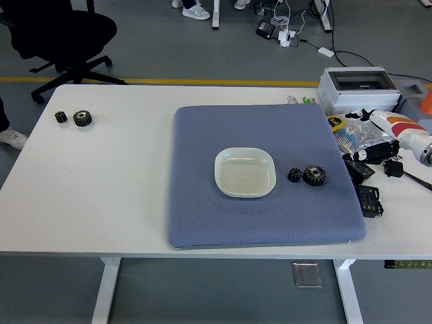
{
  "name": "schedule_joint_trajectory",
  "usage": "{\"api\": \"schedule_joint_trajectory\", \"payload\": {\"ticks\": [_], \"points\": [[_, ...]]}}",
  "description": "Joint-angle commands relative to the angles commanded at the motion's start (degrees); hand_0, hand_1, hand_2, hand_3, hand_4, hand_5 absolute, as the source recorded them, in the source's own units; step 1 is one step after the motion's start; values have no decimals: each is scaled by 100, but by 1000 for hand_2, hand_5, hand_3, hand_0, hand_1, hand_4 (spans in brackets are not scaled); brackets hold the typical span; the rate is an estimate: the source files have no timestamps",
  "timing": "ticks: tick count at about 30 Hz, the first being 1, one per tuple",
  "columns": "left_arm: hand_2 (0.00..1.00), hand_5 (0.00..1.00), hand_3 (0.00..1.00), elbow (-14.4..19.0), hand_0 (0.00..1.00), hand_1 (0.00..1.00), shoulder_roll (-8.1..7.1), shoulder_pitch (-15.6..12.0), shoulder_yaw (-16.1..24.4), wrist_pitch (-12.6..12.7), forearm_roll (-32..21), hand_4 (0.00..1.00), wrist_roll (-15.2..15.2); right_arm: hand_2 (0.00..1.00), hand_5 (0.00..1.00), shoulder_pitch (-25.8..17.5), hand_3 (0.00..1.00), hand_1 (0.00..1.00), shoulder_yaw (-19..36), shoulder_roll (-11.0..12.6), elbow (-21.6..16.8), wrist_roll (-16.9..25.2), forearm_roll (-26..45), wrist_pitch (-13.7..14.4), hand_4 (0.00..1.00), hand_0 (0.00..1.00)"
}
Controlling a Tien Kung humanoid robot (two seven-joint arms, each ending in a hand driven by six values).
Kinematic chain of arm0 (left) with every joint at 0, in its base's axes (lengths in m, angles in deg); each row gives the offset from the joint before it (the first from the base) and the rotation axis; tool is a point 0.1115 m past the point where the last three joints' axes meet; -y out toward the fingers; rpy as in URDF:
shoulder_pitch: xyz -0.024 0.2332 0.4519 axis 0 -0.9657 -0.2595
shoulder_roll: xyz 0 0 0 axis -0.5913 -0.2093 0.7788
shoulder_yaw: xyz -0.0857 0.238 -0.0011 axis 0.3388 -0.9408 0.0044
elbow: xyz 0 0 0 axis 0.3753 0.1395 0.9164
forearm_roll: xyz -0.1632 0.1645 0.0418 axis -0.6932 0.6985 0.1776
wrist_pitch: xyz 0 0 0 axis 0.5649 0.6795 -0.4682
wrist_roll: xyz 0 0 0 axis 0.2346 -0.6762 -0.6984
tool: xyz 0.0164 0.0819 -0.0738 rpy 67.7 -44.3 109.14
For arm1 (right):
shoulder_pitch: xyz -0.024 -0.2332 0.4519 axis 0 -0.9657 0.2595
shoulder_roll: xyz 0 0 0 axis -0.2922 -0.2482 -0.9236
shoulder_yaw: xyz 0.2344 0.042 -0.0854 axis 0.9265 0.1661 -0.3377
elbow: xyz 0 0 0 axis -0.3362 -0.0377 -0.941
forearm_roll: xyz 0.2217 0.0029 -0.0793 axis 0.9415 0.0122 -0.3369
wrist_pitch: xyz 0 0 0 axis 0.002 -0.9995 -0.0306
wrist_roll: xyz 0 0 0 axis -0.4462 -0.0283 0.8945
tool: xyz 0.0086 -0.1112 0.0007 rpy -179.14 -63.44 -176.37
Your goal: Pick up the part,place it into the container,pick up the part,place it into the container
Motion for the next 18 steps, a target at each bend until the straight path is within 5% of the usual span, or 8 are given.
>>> {"api": "schedule_joint_trajectory", "payload": {"ticks": [10,18], "points": [[743,632,629,0,668,654,0,-1,-21,4,-17,729,-13,789,213,565,830,737,-1391,-85,346,449,624,52,998,742],[743,633,628,0,667,651,0,-1,-21,11,-3,731,-12,794,221,1055,824,717,-2273,-443,899,365,808,-174,996,714]]}}
